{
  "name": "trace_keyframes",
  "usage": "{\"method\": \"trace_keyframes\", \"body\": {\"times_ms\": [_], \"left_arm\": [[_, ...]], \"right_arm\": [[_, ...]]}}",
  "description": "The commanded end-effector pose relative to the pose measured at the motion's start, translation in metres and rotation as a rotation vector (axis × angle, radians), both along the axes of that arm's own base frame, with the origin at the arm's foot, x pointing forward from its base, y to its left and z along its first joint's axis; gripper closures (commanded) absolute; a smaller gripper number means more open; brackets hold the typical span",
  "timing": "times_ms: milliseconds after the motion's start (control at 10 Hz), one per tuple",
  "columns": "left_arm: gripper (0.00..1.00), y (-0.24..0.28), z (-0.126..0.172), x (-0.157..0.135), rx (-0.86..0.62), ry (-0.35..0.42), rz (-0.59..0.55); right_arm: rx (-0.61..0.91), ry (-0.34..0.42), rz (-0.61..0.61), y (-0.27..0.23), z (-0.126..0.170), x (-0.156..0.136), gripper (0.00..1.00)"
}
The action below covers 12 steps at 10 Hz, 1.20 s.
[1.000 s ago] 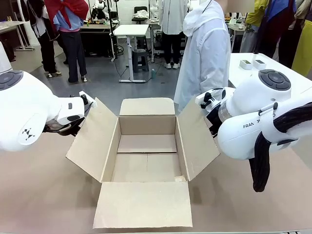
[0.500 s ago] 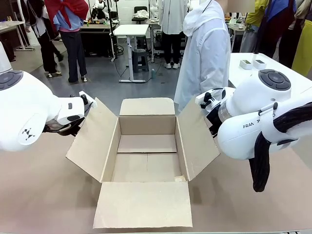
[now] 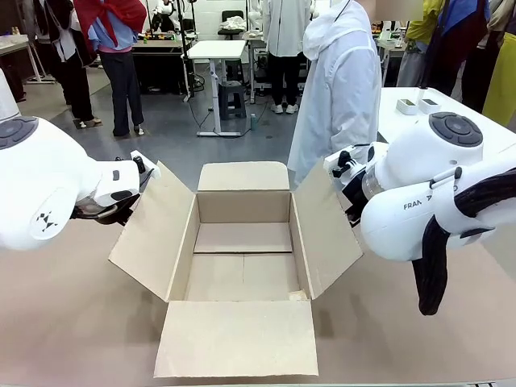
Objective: Wrap the clocks to prevent damage.
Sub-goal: Open the side flaps of the Package Box.
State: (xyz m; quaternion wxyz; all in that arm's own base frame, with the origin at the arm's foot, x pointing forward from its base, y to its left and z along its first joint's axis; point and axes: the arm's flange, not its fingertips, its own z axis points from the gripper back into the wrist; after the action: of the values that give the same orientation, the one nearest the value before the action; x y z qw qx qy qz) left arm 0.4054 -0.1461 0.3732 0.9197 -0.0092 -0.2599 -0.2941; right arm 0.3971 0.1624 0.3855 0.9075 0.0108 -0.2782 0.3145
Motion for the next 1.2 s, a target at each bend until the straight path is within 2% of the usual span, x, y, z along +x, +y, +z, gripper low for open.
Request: {"method": "trace_keyframes", "body": {"times_ms": [0, 100, 200, 400, 500, 700, 800, 900, 1000, 1100], "left_arm": [[0.0, 0.029, 0.038, 0.024, 0.107, 0.09, 0.009], [0.0, 0.04, 0.064, 0.033, 0.105, 0.139, 0.023], [0.0, 0.047, 0.093, 0.038, 0.109, 0.159, 0.055], [0.0, 0.045, 0.165, 0.04, 0.074, 0.176, 0.025], [0.0, 0.036, 0.196, 0.031, 0.105, 0.173, 0.004], [0.0, 0.007, 0.25, 0.015, 0.179, 0.101, -0.002], [0.0, -0.007, 0.27, 0.01, 0.191, 0.088, 0.003], [0.0, -0.015, 0.281, 0.005, 0.191, 0.085, 0.007], [0.0, 0.002, 0.265, 0.005, 0.15, 0.1, -0.02], [0.0, 0.002, 0.265, 0.005, 0.15, 0.1, -0.02]], "right_arm": [[0.021, 0.037, -0.077, -0.02, 0.051, 0.009, 0.0], [0.016, 0.089, -0.09, -0.027, 0.079, 0.014, 0.0], [-0.001, 0.121, -0.128, -0.03, 0.108, 0.02, 0.0], [-0.024, 0.201, -0.174, -0.024, 0.167, 0.026, 0.0], [-0.067, 0.216, -0.156, -0.012, 0.193, 0.019, 0.0], [-0.128, 0.183, -0.154, 0.017, 0.24, 0.005, 0.0], [-0.146, 0.175, -0.173, 0.028, 0.257, 0.003, 0.0], [-0.203, 0.184, -0.183, 0.035, 0.261, 0.001, 0.0], [-0.321, 0.124, -0.251, 0.04, 0.253, -0.002, 0.0], [-0.136, 0.173, -0.141, 0.034, 0.261, -0.011, 0.0]]}}
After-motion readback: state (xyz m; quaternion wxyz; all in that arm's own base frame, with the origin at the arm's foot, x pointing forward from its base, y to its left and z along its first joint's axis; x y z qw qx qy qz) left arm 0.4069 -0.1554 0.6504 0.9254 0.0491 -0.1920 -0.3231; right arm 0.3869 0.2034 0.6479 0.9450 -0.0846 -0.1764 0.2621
